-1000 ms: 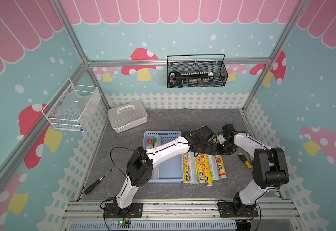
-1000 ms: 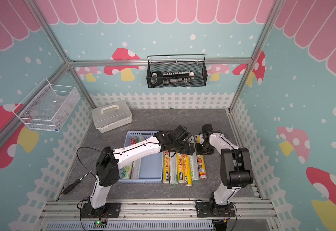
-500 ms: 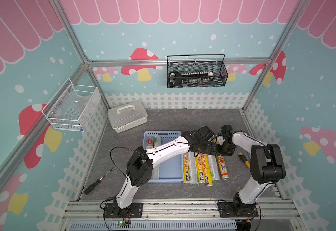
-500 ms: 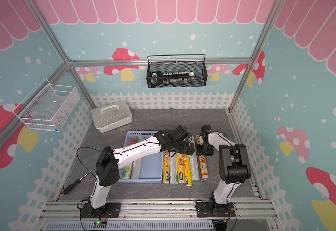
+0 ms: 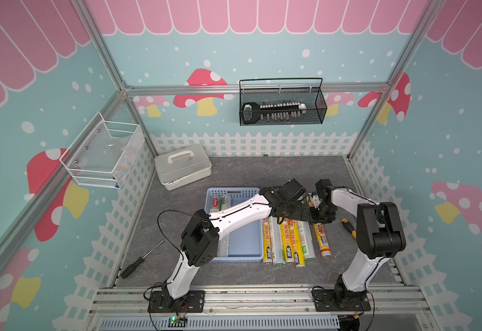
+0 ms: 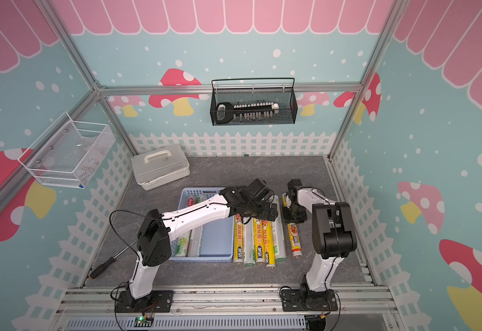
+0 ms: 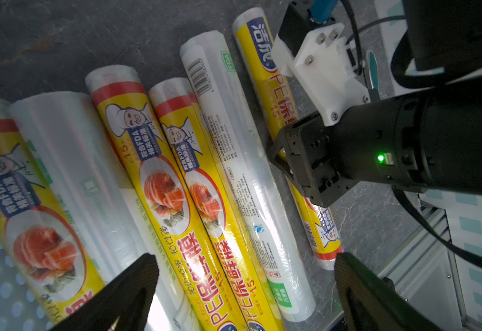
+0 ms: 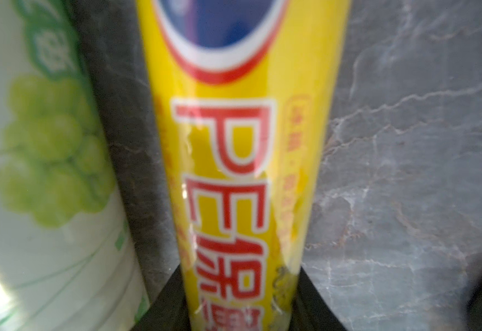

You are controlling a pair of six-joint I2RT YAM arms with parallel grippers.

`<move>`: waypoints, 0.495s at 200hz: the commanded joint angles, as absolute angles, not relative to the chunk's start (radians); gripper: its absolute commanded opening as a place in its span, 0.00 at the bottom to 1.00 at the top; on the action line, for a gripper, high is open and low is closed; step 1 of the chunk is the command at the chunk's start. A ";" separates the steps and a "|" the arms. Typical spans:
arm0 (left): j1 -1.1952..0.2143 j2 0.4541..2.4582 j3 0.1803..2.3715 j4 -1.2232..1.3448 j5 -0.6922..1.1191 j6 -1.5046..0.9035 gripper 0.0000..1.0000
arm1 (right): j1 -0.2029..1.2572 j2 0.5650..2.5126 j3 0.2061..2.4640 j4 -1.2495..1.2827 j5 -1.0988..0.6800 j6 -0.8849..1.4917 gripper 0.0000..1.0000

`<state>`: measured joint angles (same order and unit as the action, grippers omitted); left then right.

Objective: Put the plastic wrap into the basket
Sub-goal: Pick up the plastic wrap from the center of the board.

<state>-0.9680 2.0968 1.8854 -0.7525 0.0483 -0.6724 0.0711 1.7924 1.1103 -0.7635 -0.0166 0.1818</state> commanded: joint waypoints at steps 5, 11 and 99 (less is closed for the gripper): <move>-0.961 2.082 1.896 -0.770 0.040 -0.660 0.99 | 0.067 1.754 1.120 -0.804 0.064 0.202 0.36; -0.962 2.082 1.896 -0.771 0.039 -0.660 0.99 | 0.067 1.740 1.118 -0.806 0.076 0.206 0.35; -0.962 1.979 1.829 -0.749 -0.114 -0.646 0.99 | 0.067 1.377 1.101 -0.811 -0.083 0.297 0.23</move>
<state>-0.9661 2.0579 1.8626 -0.7544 -0.0307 -0.6647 0.0708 1.4601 1.1103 -0.8051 0.0311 0.2489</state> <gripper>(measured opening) 0.990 0.410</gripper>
